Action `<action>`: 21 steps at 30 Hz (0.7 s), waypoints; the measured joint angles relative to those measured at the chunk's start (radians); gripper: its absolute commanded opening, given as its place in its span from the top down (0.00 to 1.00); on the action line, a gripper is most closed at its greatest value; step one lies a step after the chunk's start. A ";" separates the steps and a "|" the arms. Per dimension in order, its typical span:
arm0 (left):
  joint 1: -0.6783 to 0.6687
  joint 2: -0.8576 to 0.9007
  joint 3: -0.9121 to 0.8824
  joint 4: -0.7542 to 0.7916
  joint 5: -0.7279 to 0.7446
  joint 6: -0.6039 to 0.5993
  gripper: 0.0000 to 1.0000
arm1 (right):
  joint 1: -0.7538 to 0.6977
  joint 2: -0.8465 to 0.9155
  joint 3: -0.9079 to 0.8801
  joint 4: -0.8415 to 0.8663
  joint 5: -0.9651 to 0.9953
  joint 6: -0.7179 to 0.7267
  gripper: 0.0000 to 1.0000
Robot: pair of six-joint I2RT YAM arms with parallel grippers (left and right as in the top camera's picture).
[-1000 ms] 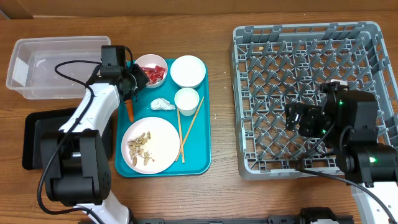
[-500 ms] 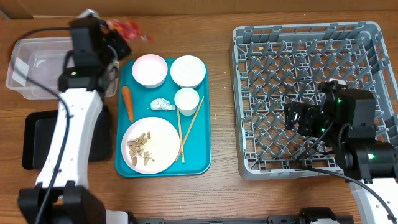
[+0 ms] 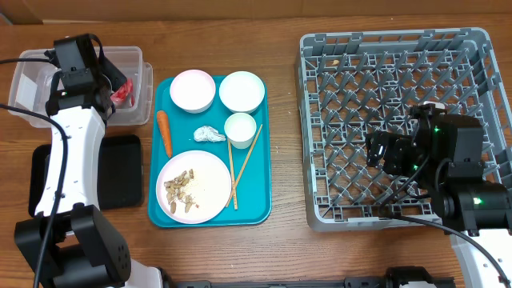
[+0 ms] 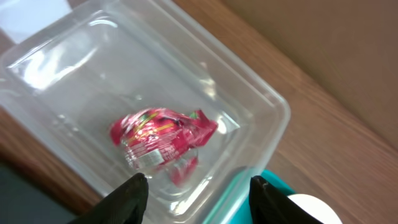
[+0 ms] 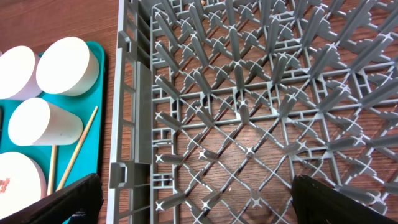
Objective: Sort waste into correct bins and load items into the dishwasher
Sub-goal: 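Carry the red wrapper left and drop it into the clear bin, then grasp the crumpled white tissue with the left gripper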
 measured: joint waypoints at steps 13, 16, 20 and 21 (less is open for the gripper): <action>-0.167 -0.023 -0.012 -0.478 0.391 0.032 0.34 | 0.000 0.000 0.000 0.000 0.000 0.000 0.00; -0.238 -0.016 -0.047 -0.458 0.382 0.032 0.34 | 0.000 0.000 0.000 0.000 0.000 0.000 0.00; -0.311 0.047 -0.077 -0.414 0.346 0.032 0.35 | 0.000 0.000 0.000 -0.002 0.000 0.000 0.00; -0.317 0.060 -0.077 -0.406 0.341 0.032 0.35 | 0.000 0.000 0.000 -0.003 0.000 0.000 0.00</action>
